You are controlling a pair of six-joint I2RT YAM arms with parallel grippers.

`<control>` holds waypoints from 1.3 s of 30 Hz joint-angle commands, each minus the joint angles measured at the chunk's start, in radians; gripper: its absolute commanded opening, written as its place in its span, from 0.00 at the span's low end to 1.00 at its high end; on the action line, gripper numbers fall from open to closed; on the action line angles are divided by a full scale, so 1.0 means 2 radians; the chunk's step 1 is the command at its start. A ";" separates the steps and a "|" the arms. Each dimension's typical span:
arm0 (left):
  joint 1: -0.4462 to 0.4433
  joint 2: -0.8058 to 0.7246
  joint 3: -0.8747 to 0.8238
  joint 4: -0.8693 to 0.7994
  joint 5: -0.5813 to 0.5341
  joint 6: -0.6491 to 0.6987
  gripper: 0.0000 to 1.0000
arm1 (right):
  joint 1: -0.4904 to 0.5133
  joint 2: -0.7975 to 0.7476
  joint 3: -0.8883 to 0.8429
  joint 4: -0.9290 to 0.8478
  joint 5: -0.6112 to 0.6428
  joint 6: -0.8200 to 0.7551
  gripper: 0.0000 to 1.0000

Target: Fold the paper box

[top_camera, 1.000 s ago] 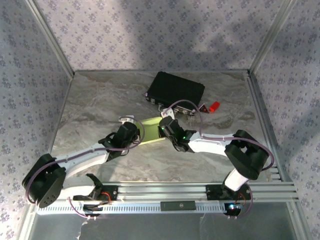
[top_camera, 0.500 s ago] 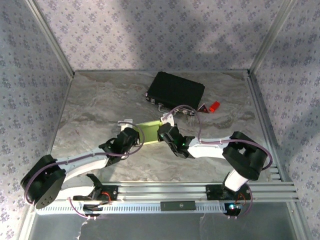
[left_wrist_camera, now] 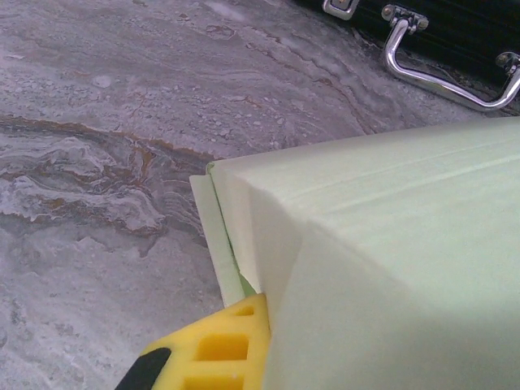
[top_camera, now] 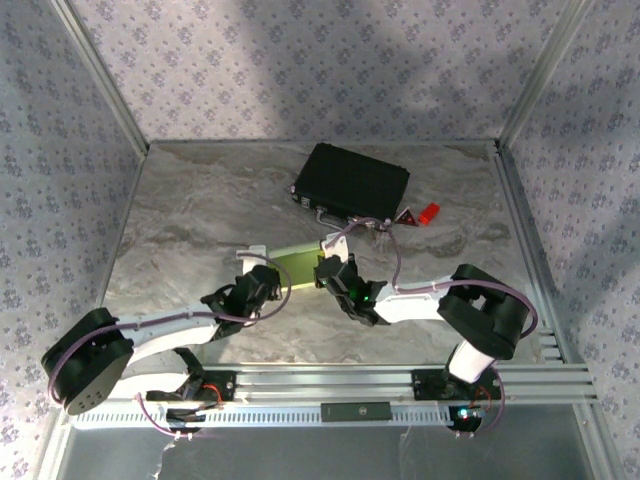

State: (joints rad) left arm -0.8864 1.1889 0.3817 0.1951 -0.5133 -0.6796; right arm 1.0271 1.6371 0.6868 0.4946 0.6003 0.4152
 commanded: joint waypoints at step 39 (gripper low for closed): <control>0.021 0.001 0.003 -0.007 0.066 -0.060 0.00 | 0.016 0.025 0.058 -0.157 -0.044 0.111 0.00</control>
State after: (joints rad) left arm -0.8265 1.1683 0.4133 0.1242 -0.4419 -0.7708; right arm 1.0279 1.6505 0.8539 0.1581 0.5236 0.6216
